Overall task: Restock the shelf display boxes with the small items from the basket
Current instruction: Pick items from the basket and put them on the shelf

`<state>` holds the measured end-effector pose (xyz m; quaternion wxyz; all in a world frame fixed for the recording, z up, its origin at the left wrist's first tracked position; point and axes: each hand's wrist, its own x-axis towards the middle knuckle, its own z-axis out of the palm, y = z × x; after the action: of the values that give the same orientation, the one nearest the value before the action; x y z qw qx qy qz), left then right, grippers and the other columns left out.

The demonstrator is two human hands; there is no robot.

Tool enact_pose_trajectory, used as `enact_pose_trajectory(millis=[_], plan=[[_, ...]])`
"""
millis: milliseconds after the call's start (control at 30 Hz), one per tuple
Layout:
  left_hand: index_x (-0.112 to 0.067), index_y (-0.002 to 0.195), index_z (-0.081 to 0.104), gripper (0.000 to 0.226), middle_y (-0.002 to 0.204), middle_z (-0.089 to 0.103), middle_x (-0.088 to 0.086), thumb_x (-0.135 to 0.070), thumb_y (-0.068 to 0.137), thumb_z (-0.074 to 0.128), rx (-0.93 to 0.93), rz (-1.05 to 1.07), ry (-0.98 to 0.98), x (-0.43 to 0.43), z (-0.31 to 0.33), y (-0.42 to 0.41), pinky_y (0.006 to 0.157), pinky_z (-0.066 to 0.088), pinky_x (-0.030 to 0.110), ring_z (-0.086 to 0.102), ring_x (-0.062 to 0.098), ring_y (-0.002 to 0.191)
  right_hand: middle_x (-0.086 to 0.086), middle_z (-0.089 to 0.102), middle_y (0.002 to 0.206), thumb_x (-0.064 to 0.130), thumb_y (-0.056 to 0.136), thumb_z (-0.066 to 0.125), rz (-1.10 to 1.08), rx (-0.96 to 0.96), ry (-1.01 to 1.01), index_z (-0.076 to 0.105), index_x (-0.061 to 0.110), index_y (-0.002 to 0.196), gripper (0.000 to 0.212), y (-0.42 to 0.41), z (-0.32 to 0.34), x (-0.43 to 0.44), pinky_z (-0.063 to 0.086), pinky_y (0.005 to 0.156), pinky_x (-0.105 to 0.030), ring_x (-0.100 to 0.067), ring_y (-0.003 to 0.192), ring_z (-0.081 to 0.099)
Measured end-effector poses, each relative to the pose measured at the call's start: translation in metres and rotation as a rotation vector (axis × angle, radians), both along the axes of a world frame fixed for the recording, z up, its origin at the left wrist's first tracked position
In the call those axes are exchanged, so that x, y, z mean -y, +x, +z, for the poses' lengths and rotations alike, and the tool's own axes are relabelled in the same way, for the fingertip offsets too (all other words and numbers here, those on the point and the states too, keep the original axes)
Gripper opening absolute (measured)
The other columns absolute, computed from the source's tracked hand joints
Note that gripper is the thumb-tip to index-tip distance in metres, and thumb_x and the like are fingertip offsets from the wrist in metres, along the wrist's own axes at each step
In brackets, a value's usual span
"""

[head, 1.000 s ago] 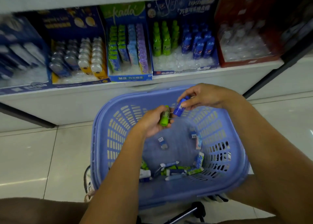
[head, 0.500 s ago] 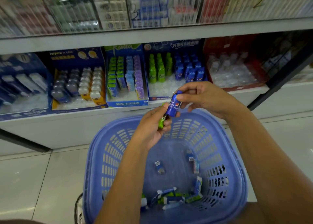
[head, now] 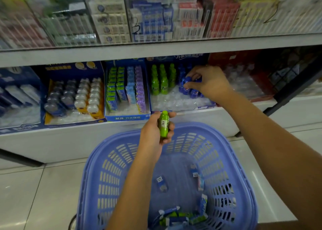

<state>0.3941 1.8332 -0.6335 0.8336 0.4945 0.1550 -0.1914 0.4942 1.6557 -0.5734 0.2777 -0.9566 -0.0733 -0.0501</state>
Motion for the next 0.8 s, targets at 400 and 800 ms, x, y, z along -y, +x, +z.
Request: enact_pose_trajectory(millis=[400,800], plan=[[-0.005,0.119,0.061,0.043,0.066,0.054,0.004,-0.015,0.095,0.026,0.029,0.008,-0.255,0.002,0.006,0.005,0.044,0.036,0.020,0.044,0.011,0.052,0.004,0.065,0.085,0.032,0.070,0.080,0.047,-0.109,-0.179,0.067,0.022,0.088,0.024,0.013,-0.003,-0.003,0.041,0.097,-0.040,-0.017,0.096,0.056],[-0.029,0.112,0.065,0.035,0.110,0.070,-0.010,-0.007,0.085,0.067,0.420,0.078,0.273,0.001,0.003,-0.003,0.085,0.051,0.019,0.064,0.005,0.105,-0.004,0.067,0.081,0.032,0.081,0.072,0.060,-0.088,0.114,0.066,0.009,0.091,0.026,-0.018,0.025,-0.018,0.048,0.071,-0.024,-0.015,0.078,0.061]])
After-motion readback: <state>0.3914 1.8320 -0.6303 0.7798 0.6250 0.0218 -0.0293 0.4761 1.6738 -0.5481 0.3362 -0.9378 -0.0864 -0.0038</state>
